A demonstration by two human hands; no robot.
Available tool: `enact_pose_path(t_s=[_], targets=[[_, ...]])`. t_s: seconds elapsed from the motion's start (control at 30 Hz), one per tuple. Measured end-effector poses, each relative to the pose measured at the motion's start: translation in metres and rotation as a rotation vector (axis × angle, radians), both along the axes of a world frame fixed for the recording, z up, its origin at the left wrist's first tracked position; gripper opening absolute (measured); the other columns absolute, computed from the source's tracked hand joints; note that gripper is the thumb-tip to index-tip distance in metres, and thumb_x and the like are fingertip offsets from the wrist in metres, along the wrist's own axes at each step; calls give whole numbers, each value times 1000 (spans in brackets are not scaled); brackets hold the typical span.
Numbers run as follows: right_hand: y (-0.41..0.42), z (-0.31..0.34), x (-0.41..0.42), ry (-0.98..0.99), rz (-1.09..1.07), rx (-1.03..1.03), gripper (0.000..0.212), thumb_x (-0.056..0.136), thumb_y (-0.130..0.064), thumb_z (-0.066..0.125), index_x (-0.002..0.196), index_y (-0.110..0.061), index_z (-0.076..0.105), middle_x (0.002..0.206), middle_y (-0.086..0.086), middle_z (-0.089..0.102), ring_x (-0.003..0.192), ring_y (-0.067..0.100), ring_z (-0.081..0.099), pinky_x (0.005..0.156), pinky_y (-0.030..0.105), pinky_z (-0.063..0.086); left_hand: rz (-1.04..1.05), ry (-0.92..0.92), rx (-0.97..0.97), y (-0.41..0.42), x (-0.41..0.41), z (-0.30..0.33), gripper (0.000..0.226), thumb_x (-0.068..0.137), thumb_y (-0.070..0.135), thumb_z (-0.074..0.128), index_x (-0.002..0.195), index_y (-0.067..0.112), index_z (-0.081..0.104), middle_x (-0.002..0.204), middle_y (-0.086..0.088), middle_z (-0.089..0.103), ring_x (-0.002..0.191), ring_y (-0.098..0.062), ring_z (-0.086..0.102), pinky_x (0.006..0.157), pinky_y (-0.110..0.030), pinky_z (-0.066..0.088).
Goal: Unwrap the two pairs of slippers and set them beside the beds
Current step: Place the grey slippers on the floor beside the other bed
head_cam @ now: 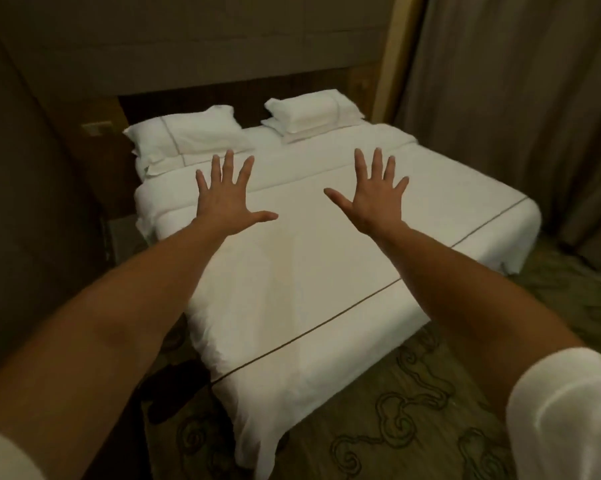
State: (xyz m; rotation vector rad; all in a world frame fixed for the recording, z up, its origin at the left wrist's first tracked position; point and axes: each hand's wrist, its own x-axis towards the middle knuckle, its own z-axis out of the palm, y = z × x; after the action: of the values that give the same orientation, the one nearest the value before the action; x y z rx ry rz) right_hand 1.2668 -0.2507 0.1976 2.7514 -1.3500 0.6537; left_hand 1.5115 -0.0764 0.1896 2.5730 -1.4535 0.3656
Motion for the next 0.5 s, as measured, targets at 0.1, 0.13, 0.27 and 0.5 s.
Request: enact_pose_path(t_s=[0.1, 0.13, 0.27, 0.5], targets=[[-38, 15, -66, -8, -123, -57, 103, 80, -96, 11, 164, -37, -2, 174, 6, -2, 159, 41, -1, 120, 73, 4, -133, -14, -29, -80, -50, 6, 126, 59, 104, 28, 157, 35, -12, 168, -9, -14, 154, -38, -13, 120, -65, 2], [-52, 19, -89, -3, -170, -73, 103, 80, -96, 10, 164, -37, -1, 174, 6, 0, 159, 40, 0, 121, 72, 3, -177, -23, -34, -106, -72, 6, 125, 59, 104, 27, 157, 36, -12, 168, -9, -13, 154, -38, -13, 120, -65, 2], [-115, 19, -199, 31, -349, -118, 97, 83, -93, 8, 164, -38, 4, 173, 6, 7, 160, 36, 4, 123, 67, 3, -331, -18, -44, -218, -166, -4, 118, 63, 103, 23, 158, 38, -5, 169, -7, -10, 155, -37, -10, 121, -64, 3], [-243, 28, -382, 28, -463, -119, 82, 90, -85, 25, 161, -47, 8, 174, 5, 4, 160, 33, 3, 125, 63, 13, -493, -3, -120, -418, -329, 0, 108, 72, 98, 17, 159, 37, -3, 169, -6, -10, 155, -37, -8, 119, -62, 0]])
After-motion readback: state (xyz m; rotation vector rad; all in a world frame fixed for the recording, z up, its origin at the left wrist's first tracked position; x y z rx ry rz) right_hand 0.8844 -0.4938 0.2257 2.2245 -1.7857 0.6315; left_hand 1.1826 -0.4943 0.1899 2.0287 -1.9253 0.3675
